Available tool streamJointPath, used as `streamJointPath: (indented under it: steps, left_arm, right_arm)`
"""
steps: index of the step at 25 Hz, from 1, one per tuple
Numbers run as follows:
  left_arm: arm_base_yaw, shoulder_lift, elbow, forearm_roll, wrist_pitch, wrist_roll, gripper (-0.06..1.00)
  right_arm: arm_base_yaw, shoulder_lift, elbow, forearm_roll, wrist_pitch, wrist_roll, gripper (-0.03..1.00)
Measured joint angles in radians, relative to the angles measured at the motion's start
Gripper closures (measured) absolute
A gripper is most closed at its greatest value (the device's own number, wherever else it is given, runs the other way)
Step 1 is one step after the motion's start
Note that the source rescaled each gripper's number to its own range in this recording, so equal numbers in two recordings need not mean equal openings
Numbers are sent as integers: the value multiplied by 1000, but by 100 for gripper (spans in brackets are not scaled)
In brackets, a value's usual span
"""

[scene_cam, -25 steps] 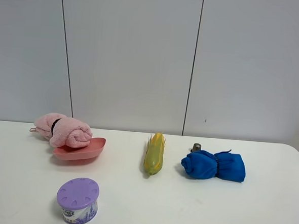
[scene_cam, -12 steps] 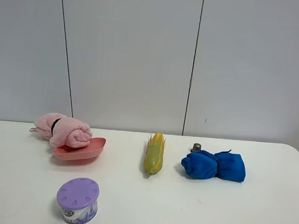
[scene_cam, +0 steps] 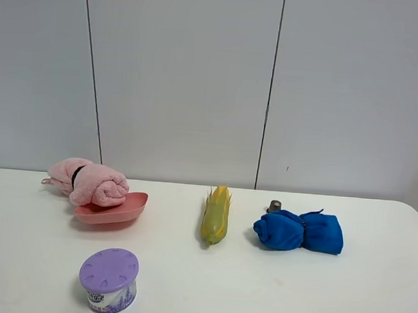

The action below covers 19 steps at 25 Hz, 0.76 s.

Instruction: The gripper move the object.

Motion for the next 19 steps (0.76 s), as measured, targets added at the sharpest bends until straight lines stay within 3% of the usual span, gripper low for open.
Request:
streamJointPath:
  steps: [19]
  left_arm:
    - [0,0,0,0,0,0,-6]
  right_arm:
    - [0,0,0,0,0,0,1]
